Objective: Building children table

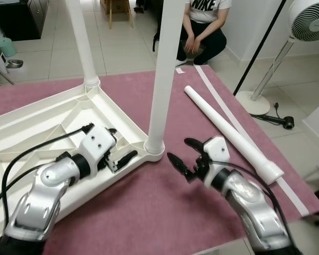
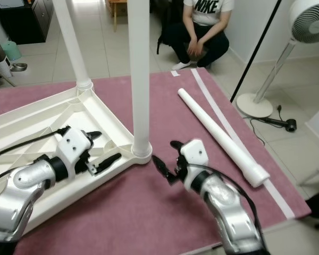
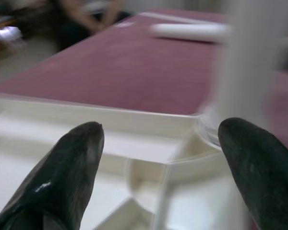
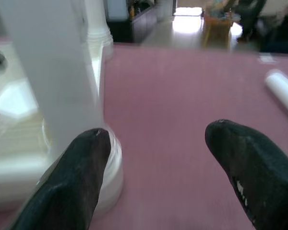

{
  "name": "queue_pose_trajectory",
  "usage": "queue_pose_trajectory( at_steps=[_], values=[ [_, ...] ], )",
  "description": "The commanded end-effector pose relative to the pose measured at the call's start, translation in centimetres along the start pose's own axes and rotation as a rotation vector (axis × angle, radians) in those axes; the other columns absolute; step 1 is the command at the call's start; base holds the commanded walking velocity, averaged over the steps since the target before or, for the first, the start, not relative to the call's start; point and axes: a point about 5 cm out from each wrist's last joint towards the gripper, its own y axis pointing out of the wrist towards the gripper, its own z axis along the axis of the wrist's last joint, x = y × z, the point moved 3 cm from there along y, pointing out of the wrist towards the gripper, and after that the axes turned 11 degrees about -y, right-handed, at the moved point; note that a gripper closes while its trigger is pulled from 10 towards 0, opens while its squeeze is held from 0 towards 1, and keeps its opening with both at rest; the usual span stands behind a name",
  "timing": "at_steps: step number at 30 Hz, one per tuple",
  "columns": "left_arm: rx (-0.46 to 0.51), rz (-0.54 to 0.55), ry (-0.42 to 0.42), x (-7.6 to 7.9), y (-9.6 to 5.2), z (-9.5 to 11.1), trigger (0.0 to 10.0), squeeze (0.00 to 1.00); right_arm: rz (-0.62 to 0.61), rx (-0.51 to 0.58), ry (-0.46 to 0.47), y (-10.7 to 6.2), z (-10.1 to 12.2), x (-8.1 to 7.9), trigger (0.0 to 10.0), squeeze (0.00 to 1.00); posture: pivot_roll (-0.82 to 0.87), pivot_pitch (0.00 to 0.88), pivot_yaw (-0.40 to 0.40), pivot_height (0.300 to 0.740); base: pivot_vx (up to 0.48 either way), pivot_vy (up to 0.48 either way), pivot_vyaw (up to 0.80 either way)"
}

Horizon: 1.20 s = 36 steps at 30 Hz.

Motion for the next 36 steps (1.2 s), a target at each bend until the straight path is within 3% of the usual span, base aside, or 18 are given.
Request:
queue_pose_trajectory(
  at_steps=[1,5,16,22,24,26,27,36],
  values=[
    [-0.016,0.124,-0.034,-1.1,0.5,-1.3,10.0,0.00,-0.084,-0.031,0.047,0.9,-0.8,0.4,10.0,0.00,0.04,0.000,0.000,0.740,0.000,0.000,0.00],
    [-0.010,0.141,-0.035,-0.8,0.9,-1.5,10.0,0.00,-0.090,-0.040,0.081,1.5,-0.8,0.1,10.0,0.00,0.03,0.000,0.000,0.740,0.000,0.000,0.00],
    [0.007,0.121,0.007,-0.7,1.2,-1.1,10.0,0.00,-0.122,0.001,-0.012,1.5,-0.4,0.5,10.0,0.00,0.03,0.000,0.000,0.740,0.000,0.000,0.00],
    [-0.003,0.038,0.040,-0.7,-0.5,-0.7,10.0,0.00,0.014,-0.007,-0.140,0.1,-0.9,-0.7,10.0,0.00,0.04,0.000,0.000,0.740,0.000,0.000,0.00],
    [-0.015,0.015,0.095,-1.2,-1.9,-0.4,10.0,0.00,0.138,-0.032,-0.203,-1.4,-1.7,-1.5,10.0,0.00,0.04,0.000,0.000,0.740,0.000,0.000,0.00],
    [-0.018,0.012,0.121,-1.4,-2.3,-0.3,10.0,0.00,0.176,-0.042,-0.218,-1.8,-2.0,-1.7,10.0,0.00,0.05,0.000,0.000,0.740,0.000,0.000,0.00],
    [-0.032,0.009,0.154,-1.7,-2.7,-0.3,10.0,0.00,0.201,-0.049,-0.228,-2.1,-2.2,-1.8,10.0,0.00,0.05,0.000,0.055,0.740,0.000,0.000,0.00],
    [-0.032,0.009,0.154,-1.7,-2.7,-0.3,10.0,0.00,0.201,-0.049,-0.228,-2.1,-2.2,-1.8,10.0,0.00,0.05,0.000,0.055,0.740,0.000,0.000,0.00]
  ],
)
